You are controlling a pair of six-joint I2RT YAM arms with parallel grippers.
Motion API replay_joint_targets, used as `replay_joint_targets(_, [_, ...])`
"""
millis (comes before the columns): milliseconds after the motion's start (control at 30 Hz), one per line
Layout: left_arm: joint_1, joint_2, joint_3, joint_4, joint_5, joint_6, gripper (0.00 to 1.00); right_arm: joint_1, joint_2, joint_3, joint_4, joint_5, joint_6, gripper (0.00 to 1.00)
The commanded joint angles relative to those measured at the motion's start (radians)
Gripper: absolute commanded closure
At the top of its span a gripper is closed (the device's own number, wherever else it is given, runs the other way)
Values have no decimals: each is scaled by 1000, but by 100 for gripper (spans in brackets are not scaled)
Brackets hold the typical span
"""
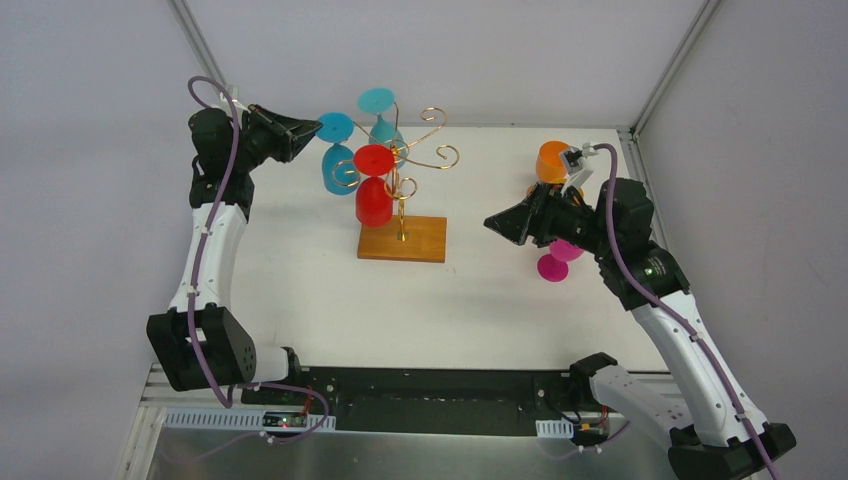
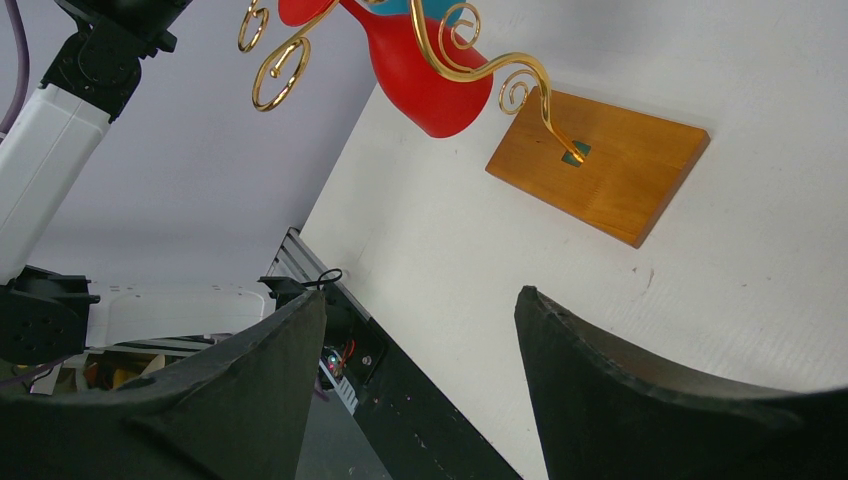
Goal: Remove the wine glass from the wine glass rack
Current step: Pick up the wine glass from the wine rack.
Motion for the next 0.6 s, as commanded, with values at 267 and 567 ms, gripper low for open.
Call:
replay_joint_targets(267, [10,-12,41,79,43,-53,100,7,-18,-5,46,-13,-11,28])
replay_joint_targets(567, [-10,7,67,90,39,-61,100,6,-19,-10,50,-13,-11,28])
